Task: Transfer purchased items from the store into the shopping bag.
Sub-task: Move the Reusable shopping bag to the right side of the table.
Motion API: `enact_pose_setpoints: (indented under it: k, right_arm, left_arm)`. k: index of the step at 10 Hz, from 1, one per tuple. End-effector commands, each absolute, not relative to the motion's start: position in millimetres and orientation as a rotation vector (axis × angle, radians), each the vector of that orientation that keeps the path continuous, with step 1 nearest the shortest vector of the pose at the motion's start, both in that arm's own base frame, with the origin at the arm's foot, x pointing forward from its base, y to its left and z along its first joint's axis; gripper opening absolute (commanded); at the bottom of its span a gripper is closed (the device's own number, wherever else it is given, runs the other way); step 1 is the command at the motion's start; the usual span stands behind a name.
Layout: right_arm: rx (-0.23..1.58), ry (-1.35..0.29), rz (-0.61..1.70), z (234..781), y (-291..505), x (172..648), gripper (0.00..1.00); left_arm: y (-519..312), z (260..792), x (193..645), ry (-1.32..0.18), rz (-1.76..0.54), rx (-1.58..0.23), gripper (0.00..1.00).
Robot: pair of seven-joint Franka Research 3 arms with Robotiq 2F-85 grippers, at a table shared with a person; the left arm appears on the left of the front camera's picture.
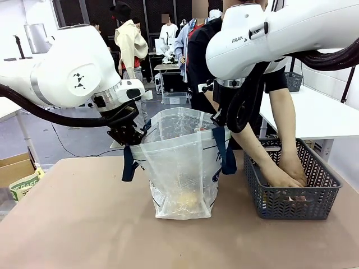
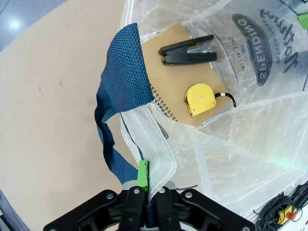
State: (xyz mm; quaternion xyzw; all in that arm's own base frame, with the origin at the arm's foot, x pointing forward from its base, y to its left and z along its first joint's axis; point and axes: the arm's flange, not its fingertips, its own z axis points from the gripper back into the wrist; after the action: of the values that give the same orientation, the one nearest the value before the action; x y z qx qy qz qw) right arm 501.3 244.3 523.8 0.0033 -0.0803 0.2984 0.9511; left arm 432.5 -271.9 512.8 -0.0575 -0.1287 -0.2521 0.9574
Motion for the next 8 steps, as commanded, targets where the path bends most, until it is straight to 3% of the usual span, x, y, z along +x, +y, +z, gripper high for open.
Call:
enact_pose_setpoints:
  k: [1,8]
  right_arm:
    - [0.006,-0.162,0.606,522.7,243.8,501.2,0.0]
    - [0.006,-0.162,0.606,522.7,243.8,501.2,0.0]
  left_arm:
    - [-271.5,512.2,432.2,-0.262,-0.507,-0.11,0.0]
    - [-271.5,512.2,432.2,-0.262,-0.507,-0.11,0.0]
